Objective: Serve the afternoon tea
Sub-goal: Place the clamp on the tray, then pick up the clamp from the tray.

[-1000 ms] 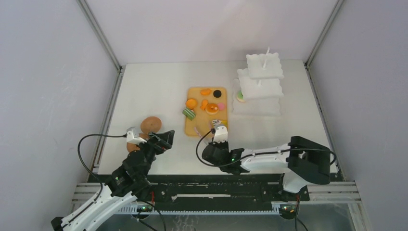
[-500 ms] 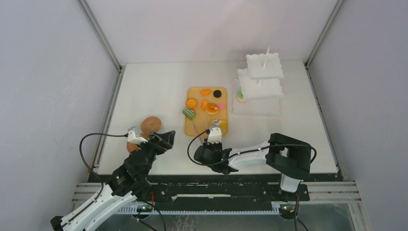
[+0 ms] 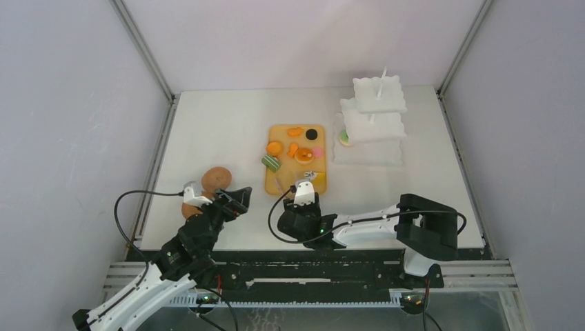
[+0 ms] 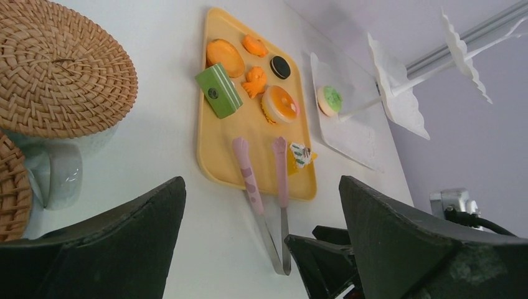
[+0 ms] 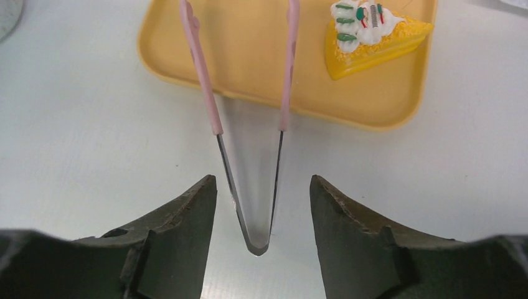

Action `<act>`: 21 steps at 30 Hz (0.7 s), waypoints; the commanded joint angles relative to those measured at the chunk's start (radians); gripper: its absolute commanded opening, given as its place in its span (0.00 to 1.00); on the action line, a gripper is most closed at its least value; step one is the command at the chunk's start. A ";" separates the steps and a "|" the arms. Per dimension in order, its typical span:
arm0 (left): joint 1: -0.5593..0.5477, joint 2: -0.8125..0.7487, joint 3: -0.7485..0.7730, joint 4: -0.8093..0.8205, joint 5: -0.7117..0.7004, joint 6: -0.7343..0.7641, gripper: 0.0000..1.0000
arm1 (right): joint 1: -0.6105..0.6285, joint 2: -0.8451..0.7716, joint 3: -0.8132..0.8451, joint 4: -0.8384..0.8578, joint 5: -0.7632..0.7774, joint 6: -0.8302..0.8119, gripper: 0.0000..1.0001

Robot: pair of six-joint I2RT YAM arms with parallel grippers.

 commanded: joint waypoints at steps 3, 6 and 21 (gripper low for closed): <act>0.003 -0.034 -0.009 0.034 0.015 -0.009 0.97 | 0.009 0.047 0.041 0.062 -0.043 -0.122 0.62; 0.003 -0.045 -0.012 0.029 0.014 -0.009 0.98 | 0.008 0.090 0.066 0.058 -0.055 -0.146 0.61; 0.003 -0.049 -0.045 0.038 0.010 -0.021 0.98 | -0.051 0.163 0.100 0.077 -0.152 -0.181 0.58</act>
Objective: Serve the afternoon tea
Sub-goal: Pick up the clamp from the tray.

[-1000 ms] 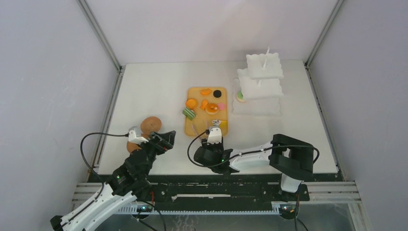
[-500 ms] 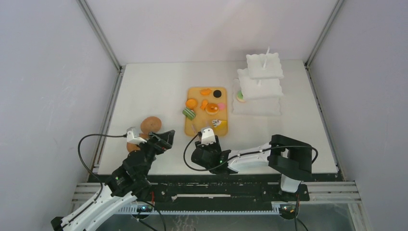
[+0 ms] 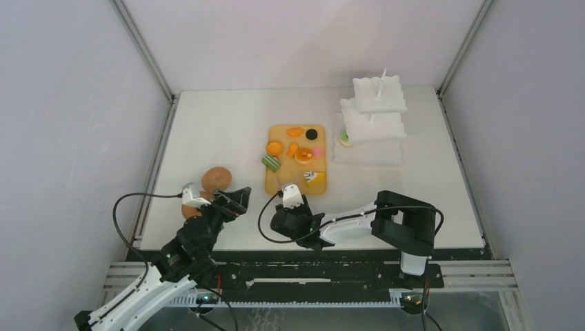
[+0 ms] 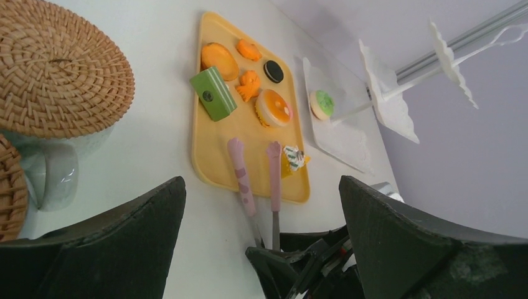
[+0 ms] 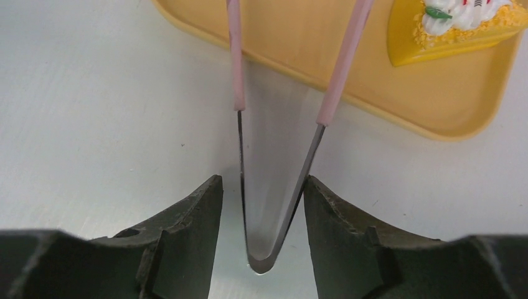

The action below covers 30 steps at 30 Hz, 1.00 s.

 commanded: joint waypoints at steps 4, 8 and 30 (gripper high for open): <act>0.003 0.005 -0.037 0.039 0.001 -0.010 0.98 | -0.046 0.018 0.042 0.046 -0.059 -0.034 0.46; 0.003 0.009 -0.043 0.051 -0.003 -0.009 0.98 | -0.055 0.006 0.042 0.037 -0.068 -0.034 0.32; 0.003 0.193 0.123 0.104 0.020 0.036 0.98 | -0.176 -0.445 0.242 -0.549 -0.215 0.052 0.24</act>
